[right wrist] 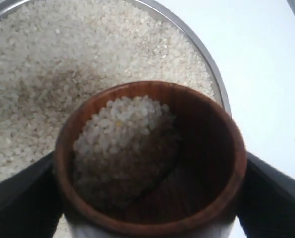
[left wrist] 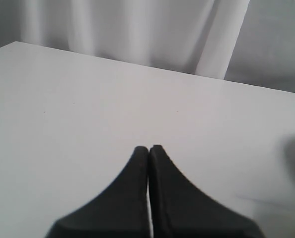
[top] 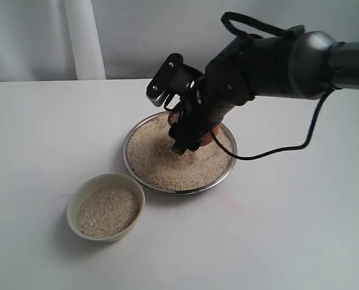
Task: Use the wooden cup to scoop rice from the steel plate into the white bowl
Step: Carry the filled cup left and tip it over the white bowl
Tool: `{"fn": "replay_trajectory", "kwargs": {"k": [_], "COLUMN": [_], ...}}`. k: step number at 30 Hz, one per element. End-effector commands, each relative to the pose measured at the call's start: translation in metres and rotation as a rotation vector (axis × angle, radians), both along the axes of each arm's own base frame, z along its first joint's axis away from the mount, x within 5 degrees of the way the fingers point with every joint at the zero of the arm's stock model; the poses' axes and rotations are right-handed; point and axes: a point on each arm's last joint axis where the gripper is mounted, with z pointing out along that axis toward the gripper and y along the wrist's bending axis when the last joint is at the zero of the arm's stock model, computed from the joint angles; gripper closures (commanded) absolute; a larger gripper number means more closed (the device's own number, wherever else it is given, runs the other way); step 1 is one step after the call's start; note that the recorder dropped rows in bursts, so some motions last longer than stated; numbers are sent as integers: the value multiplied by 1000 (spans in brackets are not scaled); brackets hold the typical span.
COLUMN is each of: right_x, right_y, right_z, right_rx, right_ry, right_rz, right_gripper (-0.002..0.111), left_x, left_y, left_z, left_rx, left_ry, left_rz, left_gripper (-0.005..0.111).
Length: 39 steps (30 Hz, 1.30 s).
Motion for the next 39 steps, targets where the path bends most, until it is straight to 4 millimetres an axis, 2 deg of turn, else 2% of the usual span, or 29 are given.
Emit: {"fn": "replay_trajectory", "kwargs": {"k": [1, 8, 15, 23, 31, 39], "right_x": [-7, -13, -17, -51, -91, -106], "right_y": [-9, -11, -7, 33, 74, 95], "right_z": [13, 5, 7, 12, 15, 30], "right_rx": [174, 191, 170, 64, -75, -217], "right_ry": [-64, -69, -78, -132, -257, -374], "right_rz": [-51, -41, -9, 246, 525, 657], "right_gripper": [108, 108, 108, 108, 108, 108], "left_x": [1, 1, 1, 1, 1, 1], "left_y": [0, 0, 0, 0, 0, 0], "left_z": [0, 0, 0, 0, 0, 0], "left_rx": [-6, -6, -6, -6, -6, -6], "left_ry": [1, 1, 1, 1, 1, 1], "left_rz": [-2, -2, -2, -2, -2, -2], "left_gripper": [107, 107, 107, 107, 107, 107]}}
